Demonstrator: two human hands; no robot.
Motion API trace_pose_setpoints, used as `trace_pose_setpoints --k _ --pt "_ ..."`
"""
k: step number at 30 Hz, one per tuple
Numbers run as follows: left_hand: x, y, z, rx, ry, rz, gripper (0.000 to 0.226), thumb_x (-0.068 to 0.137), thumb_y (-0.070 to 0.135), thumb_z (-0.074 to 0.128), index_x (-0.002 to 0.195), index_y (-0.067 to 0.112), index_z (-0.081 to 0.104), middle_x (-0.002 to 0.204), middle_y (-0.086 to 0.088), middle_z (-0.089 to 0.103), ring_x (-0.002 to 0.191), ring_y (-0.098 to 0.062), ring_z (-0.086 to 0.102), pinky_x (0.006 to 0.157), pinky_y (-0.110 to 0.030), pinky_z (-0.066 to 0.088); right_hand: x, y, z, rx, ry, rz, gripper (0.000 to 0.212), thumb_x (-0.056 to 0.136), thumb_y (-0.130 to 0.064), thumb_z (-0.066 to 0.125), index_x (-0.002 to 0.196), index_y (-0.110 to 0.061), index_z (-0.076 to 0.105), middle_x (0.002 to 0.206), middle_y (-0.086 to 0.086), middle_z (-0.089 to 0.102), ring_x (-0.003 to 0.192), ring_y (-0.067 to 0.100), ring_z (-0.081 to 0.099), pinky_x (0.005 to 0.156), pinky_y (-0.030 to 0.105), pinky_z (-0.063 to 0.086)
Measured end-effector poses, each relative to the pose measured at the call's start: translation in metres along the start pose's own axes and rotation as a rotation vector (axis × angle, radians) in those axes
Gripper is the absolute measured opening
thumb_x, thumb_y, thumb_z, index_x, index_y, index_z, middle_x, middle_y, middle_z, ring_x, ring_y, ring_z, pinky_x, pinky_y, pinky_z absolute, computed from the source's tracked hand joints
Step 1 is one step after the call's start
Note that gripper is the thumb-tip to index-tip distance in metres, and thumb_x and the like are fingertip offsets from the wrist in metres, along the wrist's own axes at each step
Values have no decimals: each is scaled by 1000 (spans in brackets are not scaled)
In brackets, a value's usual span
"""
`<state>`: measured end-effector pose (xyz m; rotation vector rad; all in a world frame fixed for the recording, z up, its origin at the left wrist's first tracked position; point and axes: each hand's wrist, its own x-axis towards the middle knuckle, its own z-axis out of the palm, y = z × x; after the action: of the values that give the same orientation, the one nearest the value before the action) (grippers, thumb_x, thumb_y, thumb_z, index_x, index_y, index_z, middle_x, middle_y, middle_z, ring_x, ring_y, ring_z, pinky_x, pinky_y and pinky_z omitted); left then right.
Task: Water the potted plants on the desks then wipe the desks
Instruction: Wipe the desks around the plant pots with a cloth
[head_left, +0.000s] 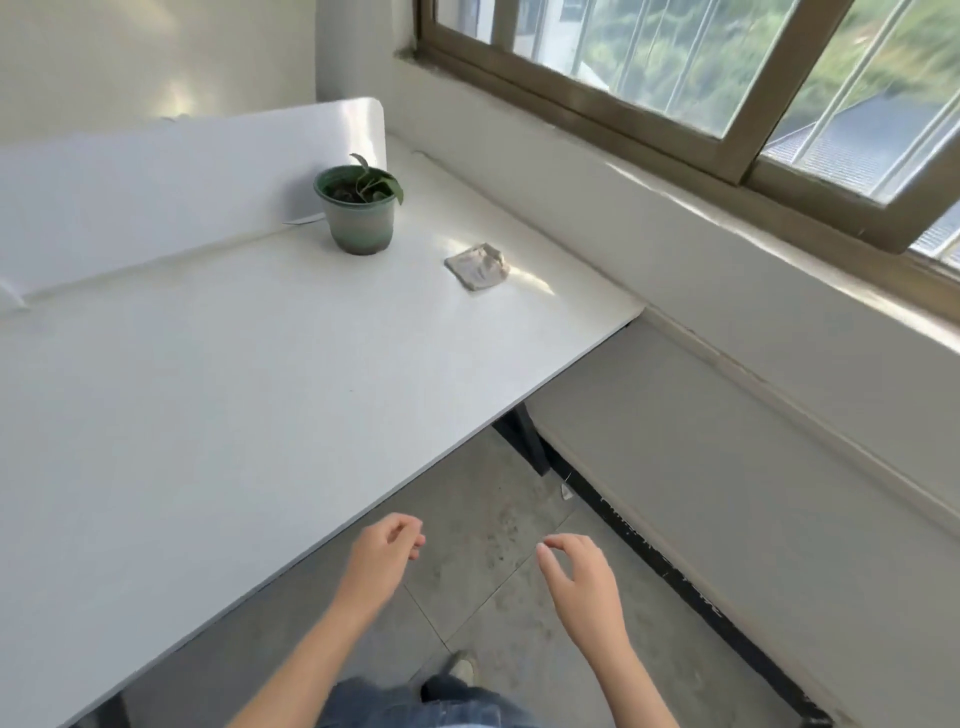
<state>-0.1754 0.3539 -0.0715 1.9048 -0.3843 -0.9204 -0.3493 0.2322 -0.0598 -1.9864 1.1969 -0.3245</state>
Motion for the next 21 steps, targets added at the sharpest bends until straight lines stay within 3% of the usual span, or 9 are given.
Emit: trace_pose_setpoints --k 3,7,12,17,21 --pt "16 11 14 38 5 -22 20 92 15 48 77 21 61 80 1 67 76 -17 61 76 -27 45 32 7 -5 7 -57 28 17 89 -25 51 99 -16 62 99 -7 57 103 11 50 79 13 31" --pt "50 23 15 -24 133 -76 20 92 13 49 77 16 62 79 -2 67 76 -22 61 66 -20 41 62 21 -3 -1 -145 79 10 89 -25 53 94 -21 60 99 -6 55 105 13 50 83 20 32" --pt "112 56 29 -41 149 -53 18 91 13 49 79 14 62 80 -3 67 77 -20 61 66 -20 42 131 18 -12 1 -171 79 3 89 -24 52 90 -27 53 101 -6 54 104 12 48 83 19 31" --pt "193 104 47 -91 183 -15 21 91 12 48 76 19 60 79 0 65 80 -22 61 67 -19 42 219 1 -32 -40 -140 40 20 90 -23 51 107 -16 58 105 -6 55 107 10 46 91 22 34" --pt "242 135 43 -37 309 13 18 91 11 46 94 14 63 96 -3 65 96 -20 57 77 -25 40 283 -21 -41 -93 -135 -15 21 90 -22 51 109 -17 58 107 -6 54 108 13 48 86 22 35"
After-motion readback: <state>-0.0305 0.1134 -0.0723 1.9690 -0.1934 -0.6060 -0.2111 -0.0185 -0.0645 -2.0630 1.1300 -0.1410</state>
